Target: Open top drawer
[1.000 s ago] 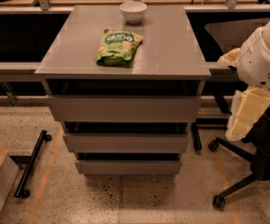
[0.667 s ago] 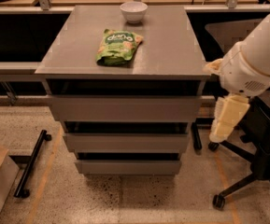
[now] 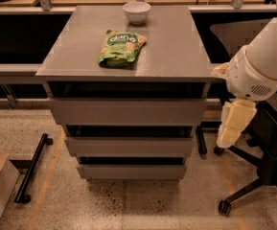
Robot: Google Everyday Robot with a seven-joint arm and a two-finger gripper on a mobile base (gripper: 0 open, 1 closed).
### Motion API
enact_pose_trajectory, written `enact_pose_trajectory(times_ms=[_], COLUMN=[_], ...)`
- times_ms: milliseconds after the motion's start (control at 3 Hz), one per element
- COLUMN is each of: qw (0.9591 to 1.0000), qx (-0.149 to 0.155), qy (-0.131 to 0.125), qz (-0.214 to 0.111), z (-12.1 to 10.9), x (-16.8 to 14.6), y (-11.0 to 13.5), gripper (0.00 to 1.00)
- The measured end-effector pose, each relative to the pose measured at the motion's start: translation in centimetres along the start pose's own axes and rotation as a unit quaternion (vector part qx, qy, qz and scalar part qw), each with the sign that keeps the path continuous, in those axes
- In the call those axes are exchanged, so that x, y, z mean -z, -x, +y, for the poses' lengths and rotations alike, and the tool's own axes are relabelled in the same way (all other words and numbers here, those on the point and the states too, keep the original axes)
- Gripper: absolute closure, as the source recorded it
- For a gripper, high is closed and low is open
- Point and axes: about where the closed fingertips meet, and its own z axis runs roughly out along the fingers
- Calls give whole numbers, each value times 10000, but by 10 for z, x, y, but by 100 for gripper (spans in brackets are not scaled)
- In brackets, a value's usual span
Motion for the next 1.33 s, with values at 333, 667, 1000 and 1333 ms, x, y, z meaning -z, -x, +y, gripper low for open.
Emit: enact_pose_trajectory(times_ms=[333,667,1000,1333], qw=[9997,9994,9991,9987], qx=[-215,-301,-337,-354], qy=[53,95,82,13], qz=[-44,-153,-243,-365], z=[3,-2,-9,-24], x=[-18,-43,-65,-83], y=[-4,-5,-7,-8], gripper=[0,0,0,0])
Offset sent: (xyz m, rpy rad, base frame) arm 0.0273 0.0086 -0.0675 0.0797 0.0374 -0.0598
